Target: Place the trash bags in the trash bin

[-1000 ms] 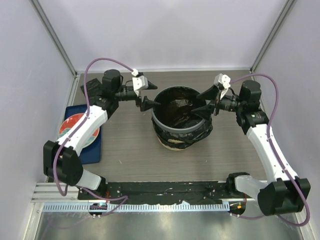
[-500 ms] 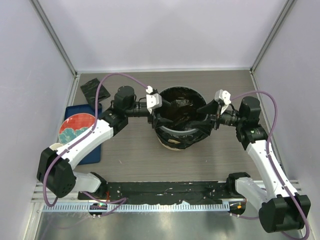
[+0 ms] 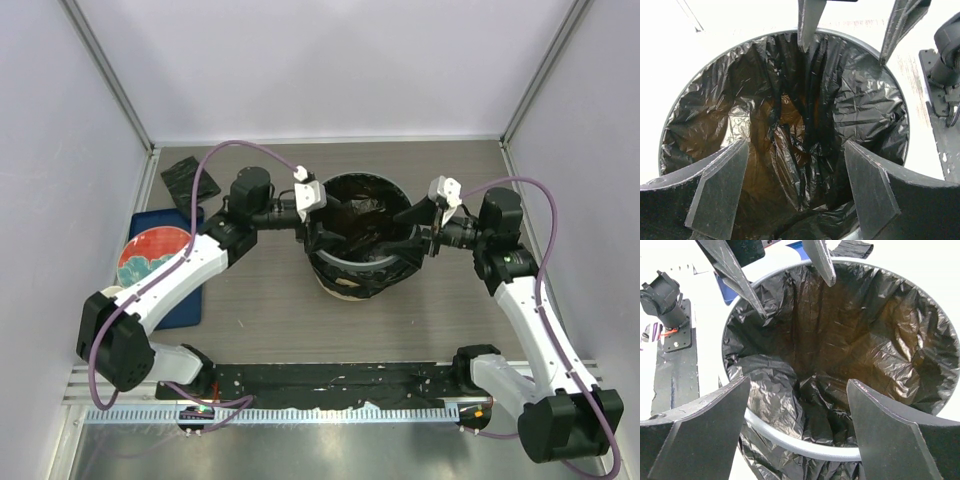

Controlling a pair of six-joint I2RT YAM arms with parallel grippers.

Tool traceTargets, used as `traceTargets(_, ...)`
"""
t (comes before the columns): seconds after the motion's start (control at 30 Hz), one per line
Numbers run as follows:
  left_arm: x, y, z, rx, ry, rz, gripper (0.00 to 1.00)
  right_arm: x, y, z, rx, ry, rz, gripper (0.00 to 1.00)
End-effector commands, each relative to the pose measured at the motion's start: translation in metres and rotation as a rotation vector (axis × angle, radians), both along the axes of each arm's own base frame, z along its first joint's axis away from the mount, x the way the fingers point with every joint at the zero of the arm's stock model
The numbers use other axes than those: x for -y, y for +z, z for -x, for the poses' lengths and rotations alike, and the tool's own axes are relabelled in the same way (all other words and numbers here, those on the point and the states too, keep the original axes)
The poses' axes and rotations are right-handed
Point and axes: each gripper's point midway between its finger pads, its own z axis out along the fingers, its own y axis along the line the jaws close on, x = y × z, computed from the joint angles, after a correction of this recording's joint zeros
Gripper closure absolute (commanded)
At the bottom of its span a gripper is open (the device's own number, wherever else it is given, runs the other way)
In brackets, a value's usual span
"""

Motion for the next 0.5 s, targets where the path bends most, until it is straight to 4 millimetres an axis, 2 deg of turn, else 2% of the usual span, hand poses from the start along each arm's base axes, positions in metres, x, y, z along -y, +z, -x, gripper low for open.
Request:
traceTargets(0.0, -0.009, 0.049, -0.027, -0.031, 0.099, 0.080, 0.17, -0.001, 0.051, -0.011, 0.059, -0.039, -0.057, 0.15)
traceTargets(0.07, -0.015, 0.065, -0.036, -0.071, 0.148, 0.111, 0.14, 0.000, 0.075, -0.020, 0.107, -0.072, -0.088, 0.15)
traceTargets(0.1, -0.021, 0.080, -0.041, -0.071, 0.176, 0.121, 0.13, 0.001, 0.083, -0.024, 0.086, -0.104, -0.114, 0.15)
traceTargets(0.17, -0.029, 0.090, -0.051, -0.091, 0.234, 0.119, 0.09, 0.003, 0.106, -0.033, 0.105, -0.147, -0.152, 0.14)
traceTargets(0.2, -0.038, 0.100, -0.056, -0.132, 0.288, 0.112, 0.07, 0.008, 0.113, -0.045, 0.073, -0.222, -0.183, 0.13)
traceTargets(0.23, -0.042, 0.100, -0.064, -0.158, 0.328, 0.095, 0.04, 0.011, 0.129, -0.050, 0.092, -0.250, -0.200, 0.12)
traceTargets(0.27, -0.047, 0.099, -0.068, -0.190, 0.357, 0.070, 0.02, 0.015, 0.131, -0.057, 0.074, -0.283, -0.201, 0.12)
traceTargets(0.3, -0.060, 0.121, -0.078, -0.172, 0.412, 0.082, 0.01, 0.018, 0.128, -0.070, 0.046, -0.321, -0.197, 0.12)
traceTargets(0.33, -0.070, 0.110, -0.079, -0.256, 0.449, 0.039, 0.00, 0.027, 0.143, -0.080, 0.065, -0.382, -0.205, 0.11)
traceTargets(0.37, -0.078, 0.103, -0.090, -0.312, 0.484, 0.023, 0.00, 0.033, 0.137, -0.088, 0.018, -0.422, -0.196, 0.10)
traceTargets(0.4, -0.100, 0.118, -0.104, -0.317, 0.543, 0.042, 0.00, 0.045, 0.133, -0.103, -0.007, -0.476, -0.190, 0.10)
traceTargets(0.43, -0.114, 0.104, -0.106, -0.434, 0.597, 0.017, 0.00, 0.054, 0.136, -0.112, -0.023, -0.526, -0.192, 0.09)
traceTargets(0.47, -0.124, 0.090, -0.118, -0.504, 0.634, -0.006, 0.00, 0.062, 0.135, -0.117, -0.038, -0.554, -0.191, 0.08)
